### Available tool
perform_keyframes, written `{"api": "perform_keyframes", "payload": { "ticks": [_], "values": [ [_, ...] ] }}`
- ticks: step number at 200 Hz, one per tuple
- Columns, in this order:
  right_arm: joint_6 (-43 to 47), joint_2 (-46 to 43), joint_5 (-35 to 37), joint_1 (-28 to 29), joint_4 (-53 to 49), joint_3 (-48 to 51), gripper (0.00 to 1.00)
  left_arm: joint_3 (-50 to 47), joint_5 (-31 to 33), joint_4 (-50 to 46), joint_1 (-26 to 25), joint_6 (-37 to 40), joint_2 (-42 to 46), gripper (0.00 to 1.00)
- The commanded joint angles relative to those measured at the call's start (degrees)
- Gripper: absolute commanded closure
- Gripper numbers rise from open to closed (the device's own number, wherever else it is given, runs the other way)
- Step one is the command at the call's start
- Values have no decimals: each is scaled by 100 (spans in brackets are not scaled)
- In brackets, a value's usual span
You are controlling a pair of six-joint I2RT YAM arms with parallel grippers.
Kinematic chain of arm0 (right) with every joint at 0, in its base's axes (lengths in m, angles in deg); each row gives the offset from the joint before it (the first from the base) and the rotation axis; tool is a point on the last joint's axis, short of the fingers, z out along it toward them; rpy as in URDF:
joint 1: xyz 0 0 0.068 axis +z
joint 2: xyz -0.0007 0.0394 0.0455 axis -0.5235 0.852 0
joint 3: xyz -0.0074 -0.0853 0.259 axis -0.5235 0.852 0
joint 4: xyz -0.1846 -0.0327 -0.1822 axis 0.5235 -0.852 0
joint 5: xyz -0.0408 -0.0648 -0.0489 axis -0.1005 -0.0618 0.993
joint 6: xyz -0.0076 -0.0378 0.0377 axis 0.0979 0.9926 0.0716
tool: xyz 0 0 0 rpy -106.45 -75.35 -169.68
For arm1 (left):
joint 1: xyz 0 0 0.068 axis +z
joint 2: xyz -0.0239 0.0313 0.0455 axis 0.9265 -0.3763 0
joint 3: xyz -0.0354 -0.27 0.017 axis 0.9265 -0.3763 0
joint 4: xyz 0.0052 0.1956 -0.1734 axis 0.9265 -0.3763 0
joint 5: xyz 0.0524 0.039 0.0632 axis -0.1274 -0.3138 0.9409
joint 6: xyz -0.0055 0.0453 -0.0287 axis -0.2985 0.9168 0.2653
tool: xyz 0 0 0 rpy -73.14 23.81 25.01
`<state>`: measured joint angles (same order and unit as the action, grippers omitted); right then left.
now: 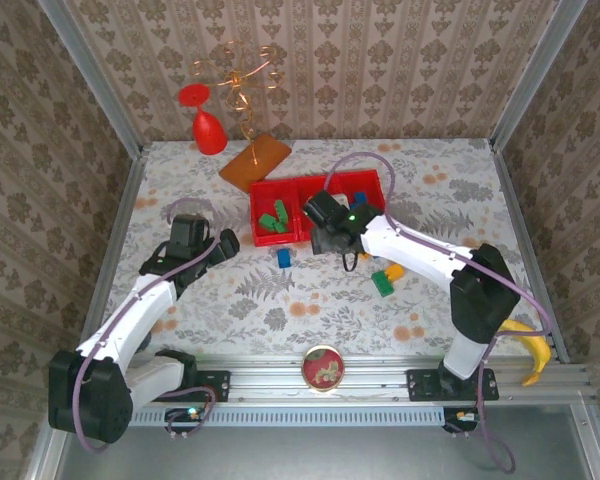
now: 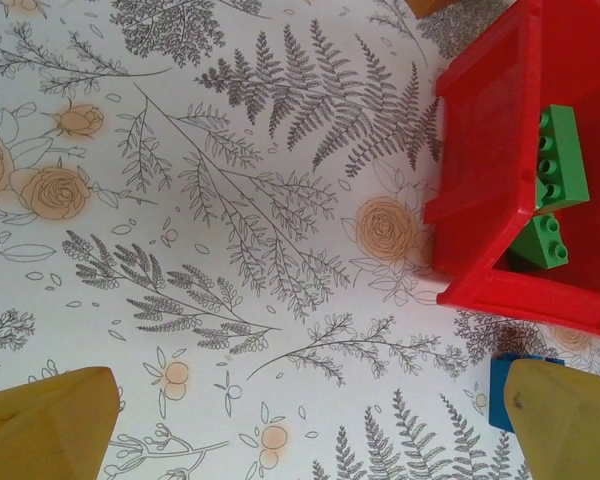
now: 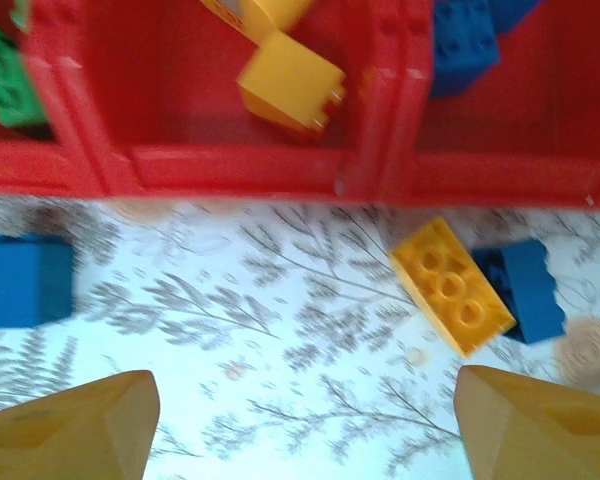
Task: Sort the legos into containers by color
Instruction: Place the lego in the container, then rotate the lego at the center of the table.
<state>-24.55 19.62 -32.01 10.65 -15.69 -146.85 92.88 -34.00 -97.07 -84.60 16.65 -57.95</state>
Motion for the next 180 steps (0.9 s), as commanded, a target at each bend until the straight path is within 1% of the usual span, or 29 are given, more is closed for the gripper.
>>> {"api": "perform_keyframes", "payload": {
  "ticks": [1,46,98,147,180],
  "values": [
    [-253,-308,287,-90,-173,318,18,-44,-47,41,63,101,30,0],
    [-289,-258,345,-140,-276,691,11,-53,-90,50,61,68,12,0],
    [-210,23,362,-203,-299,781,8,-62,-109,62,63,37,-21,0],
    [-16,229,312,-319,-105,816,7,-53,-160,108,63,8,-98,0],
    [232,402,120,-505,135,792,8,-53,-171,116,63,11,-104,0]
  ]
}}
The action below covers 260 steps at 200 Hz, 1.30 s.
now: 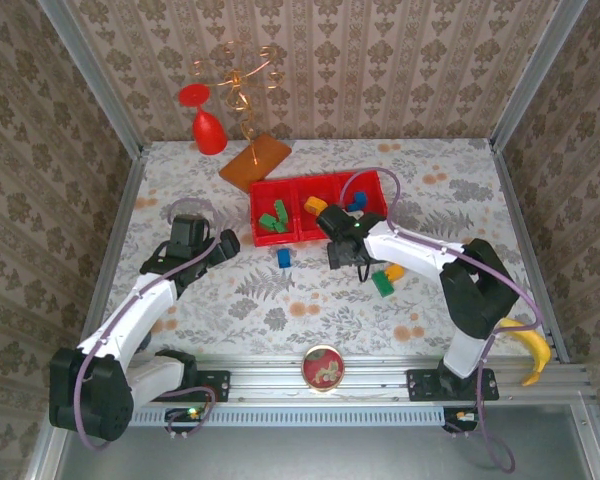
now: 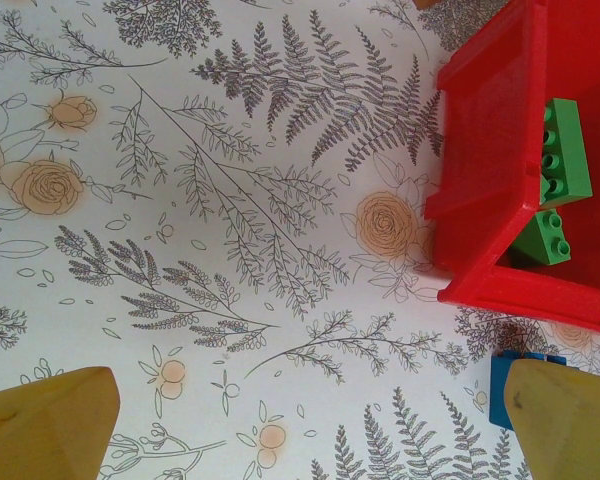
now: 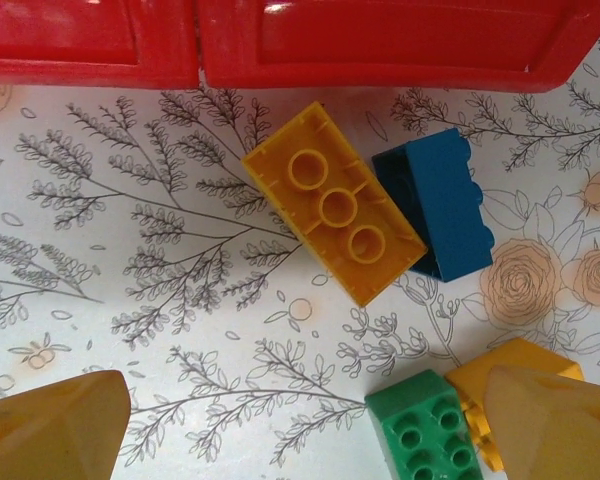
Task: Sort the legos into containers by color
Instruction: Rotate the lego at the center of the table.
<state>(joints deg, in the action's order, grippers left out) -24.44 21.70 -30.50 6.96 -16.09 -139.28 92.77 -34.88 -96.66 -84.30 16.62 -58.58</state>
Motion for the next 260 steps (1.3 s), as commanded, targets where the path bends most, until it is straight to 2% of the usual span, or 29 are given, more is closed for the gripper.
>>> {"api": "perform_keyframes", "payload": {
  "ticks": [1,80,155,260],
  "values": [
    [229,206,-40,-139,182,35,8,-42,-83,71,32,10,-40,0],
    [498,734,-475,-297,397,-355,12,-77,-65,59,42,-11,-30,0],
    [614,1038,-498,-293,347,-584,14,-50,-74,79,45,2,-56,0],
    [432,1071,-1147,-188,455,-410,26,-33,-121,109,57,-11,-91,0]
  ]
}}
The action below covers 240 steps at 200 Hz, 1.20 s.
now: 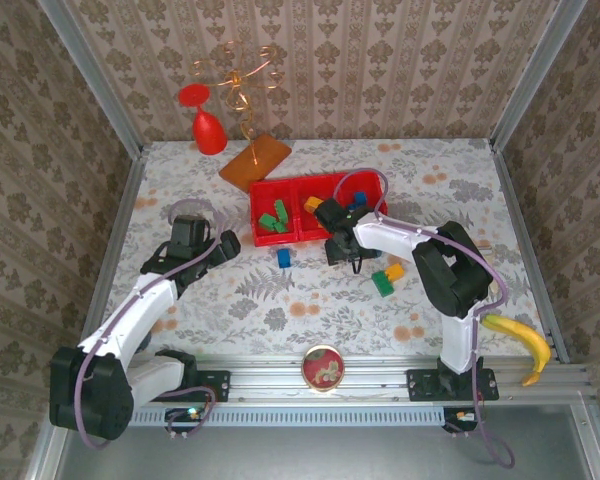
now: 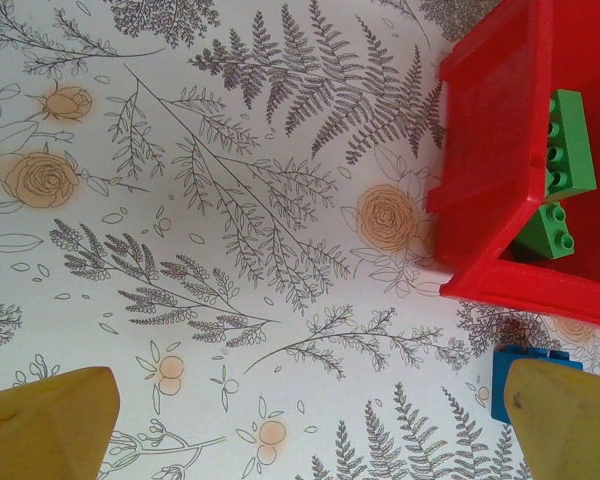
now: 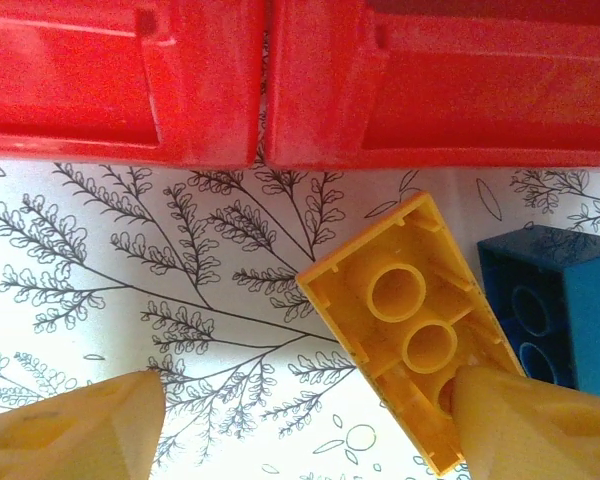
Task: Sort the legos into containers by color
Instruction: Rotate the lego at the center of the table, then pick up the lego from the center of the table.
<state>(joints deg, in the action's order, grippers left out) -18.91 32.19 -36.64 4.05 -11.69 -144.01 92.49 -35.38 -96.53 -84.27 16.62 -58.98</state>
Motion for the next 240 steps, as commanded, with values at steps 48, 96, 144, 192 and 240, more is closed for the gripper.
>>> {"api": "perform_keyframes", "payload": {
  "ticks": [48,96,144,192,240],
  "values": [
    [-242,-215,-748,252,-30,204,31,4,-76,106,61,-17,-61,0],
    [-361,-481,-1061,306,10,354,36,4,-95,121,59,-29,-78,0],
    [-328,-782,-977,330,-139,359,39,-4,-89,116,56,-33,-69,0],
    [-214,-939,-621,301,-276,236,35,-5,-94,107,56,-29,-61,0],
    [-327,-655,-266,150,-305,80,28,-44,-94,109,56,-31,-17,0]
  ]
}}
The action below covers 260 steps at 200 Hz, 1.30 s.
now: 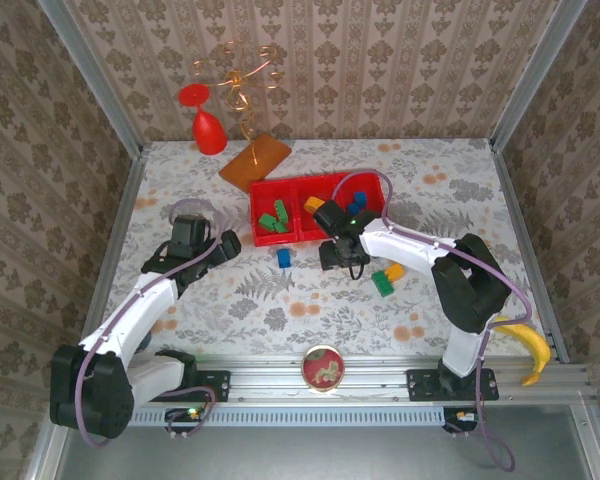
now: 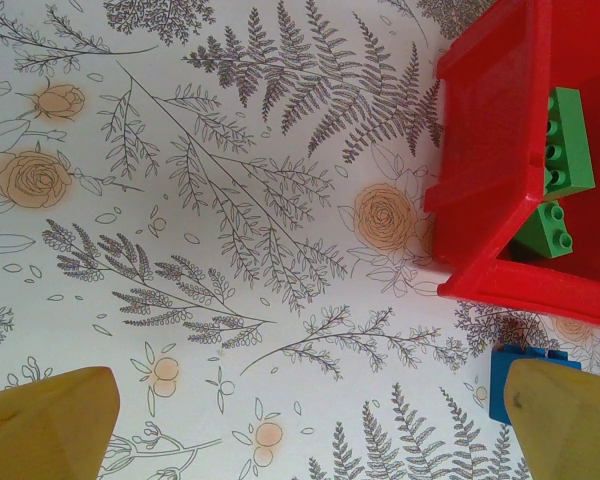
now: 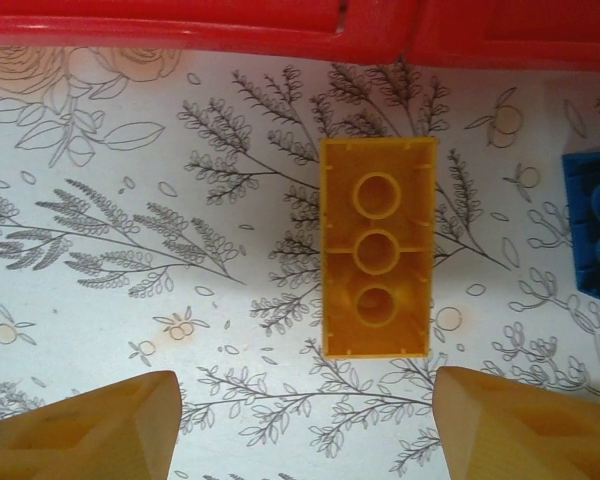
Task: Sort the legos into containers by color
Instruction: Pick up the lego from the center of the table.
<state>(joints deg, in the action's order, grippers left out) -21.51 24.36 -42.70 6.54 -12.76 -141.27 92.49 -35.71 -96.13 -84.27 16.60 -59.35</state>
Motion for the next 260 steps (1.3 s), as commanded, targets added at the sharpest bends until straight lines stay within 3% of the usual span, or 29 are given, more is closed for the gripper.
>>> {"api": "perform_keyframes", "payload": {
  "ticks": [1,32,104,197,260],
  "values": [
    [-66,131,337,-105,-192,-195,28,-46,-61,73,56,-28,20,0],
    [-24,441,365,-229,-84,-300,24,-57,-66,60,62,-23,28,0],
    [92,968,189,-330,189,-360,26,-66,-49,55,58,-18,30,0],
    [119,948,20,-330,323,-119,44,-66,-51,59,73,-23,36,0],
    [120,849,10,-304,271,-66,67,-79,-35,35,74,-18,56,0]
  ]
}}
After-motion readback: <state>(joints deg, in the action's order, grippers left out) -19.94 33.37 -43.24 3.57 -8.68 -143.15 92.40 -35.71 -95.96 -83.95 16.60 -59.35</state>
